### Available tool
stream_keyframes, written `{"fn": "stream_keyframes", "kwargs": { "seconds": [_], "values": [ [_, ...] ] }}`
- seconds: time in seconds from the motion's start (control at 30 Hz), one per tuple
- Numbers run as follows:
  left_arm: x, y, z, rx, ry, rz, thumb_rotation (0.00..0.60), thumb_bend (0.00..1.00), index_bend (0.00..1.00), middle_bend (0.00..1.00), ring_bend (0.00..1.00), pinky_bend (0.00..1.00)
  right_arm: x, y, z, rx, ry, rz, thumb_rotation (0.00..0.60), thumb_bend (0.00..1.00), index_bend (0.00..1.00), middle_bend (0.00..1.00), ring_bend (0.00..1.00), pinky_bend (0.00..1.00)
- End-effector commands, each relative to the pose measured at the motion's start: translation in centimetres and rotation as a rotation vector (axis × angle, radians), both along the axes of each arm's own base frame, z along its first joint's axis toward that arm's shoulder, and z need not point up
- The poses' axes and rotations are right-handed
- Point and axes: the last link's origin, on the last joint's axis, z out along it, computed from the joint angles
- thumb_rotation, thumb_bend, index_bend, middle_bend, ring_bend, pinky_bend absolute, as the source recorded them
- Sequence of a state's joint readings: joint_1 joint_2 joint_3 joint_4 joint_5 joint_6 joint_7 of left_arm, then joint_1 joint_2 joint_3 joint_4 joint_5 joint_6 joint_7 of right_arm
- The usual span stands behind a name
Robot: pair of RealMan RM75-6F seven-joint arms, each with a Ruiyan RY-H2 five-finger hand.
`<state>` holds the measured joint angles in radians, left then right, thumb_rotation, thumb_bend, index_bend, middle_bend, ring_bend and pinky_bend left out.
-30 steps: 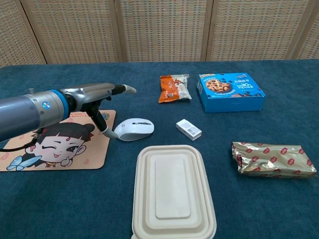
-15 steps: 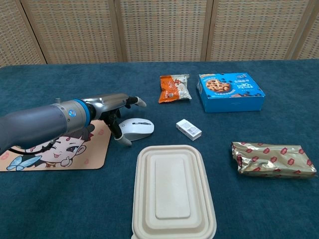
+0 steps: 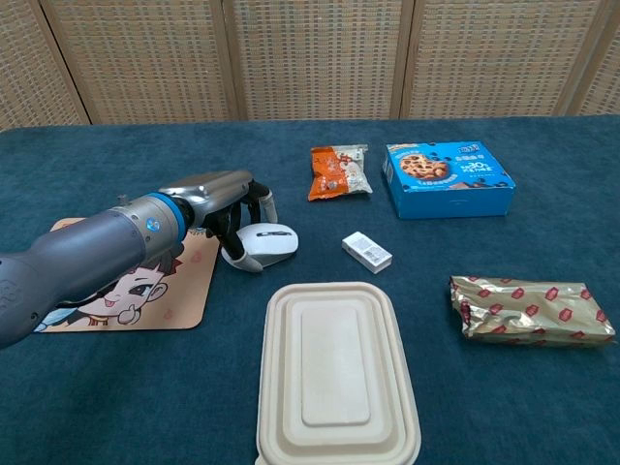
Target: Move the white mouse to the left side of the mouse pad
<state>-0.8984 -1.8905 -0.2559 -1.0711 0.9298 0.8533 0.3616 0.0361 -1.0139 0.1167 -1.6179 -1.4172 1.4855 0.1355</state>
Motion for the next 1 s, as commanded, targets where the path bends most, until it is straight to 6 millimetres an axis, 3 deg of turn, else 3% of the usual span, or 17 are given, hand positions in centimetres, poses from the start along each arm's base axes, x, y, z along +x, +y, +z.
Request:
{"fn": "stream_keyframes", "kwargs": {
  "seconds": [0.03, 0.2, 0.3, 0.43, 0.6, 0.77, 1.0],
  "values": [
    [0.0, 0.1, 0.9, 0.050, -0.035, 0.032, 0.600, 0.17, 0.52, 0.54, 0.56, 0.66, 0.0, 0.0, 0.0, 0.002, -0.002, -0.001, 0.600, 0.00, 0.00, 0.00, 0.00, 0.00],
    [-1.0, -0.5, 3.9, 0.120, -0.098, 0.125, 0.600, 0.17, 0.52, 0.54, 0.56, 0.66, 0.1, 0.0, -0.2, 0.009, -0.003, 0.003, 0.600, 0.00, 0.00, 0.00, 0.00, 0.00],
    [-2.6, -1.7, 6.4, 0.176, -0.162, 0.256, 0.600, 0.18, 0.52, 0.54, 0.56, 0.66, 0.3, 0.1, -0.4, 0.018, -0.002, 0.010, 0.600, 0.00, 0.00, 0.00, 0.00, 0.00],
    [-4.9, -3.0, 8.7, 0.224, -0.187, 0.385, 0.600, 0.28, 0.52, 0.54, 0.55, 0.66, 0.6, 0.2, -0.6, 0.024, 0.002, 0.024, 0.600, 0.00, 0.00, 0.00, 0.00, 0.00],
    [-7.6, -4.6, 11.1, 0.282, -0.192, 0.535, 0.600, 0.30, 0.52, 0.54, 0.56, 0.66, 0.9, 0.5, -0.8, 0.029, 0.006, 0.033, 0.600, 0.00, 0.00, 0.00, 0.00, 0.00],
    [-9.4, -5.0, 11.5, 0.281, -0.193, 0.602, 0.600, 0.30, 0.52, 0.54, 0.56, 0.66, 1.1, 0.5, -0.9, 0.032, 0.010, 0.037, 0.600, 0.00, 0.00, 0.00, 0.00, 0.00],
    [-10.6, -5.1, 10.4, 0.257, -0.221, 0.653, 0.600, 0.30, 0.52, 0.54, 0.56, 0.66, 1.0, 0.4, -1.0, 0.038, 0.012, 0.031, 0.600, 0.00, 0.00, 0.00, 0.00, 0.00]
  ]
}}
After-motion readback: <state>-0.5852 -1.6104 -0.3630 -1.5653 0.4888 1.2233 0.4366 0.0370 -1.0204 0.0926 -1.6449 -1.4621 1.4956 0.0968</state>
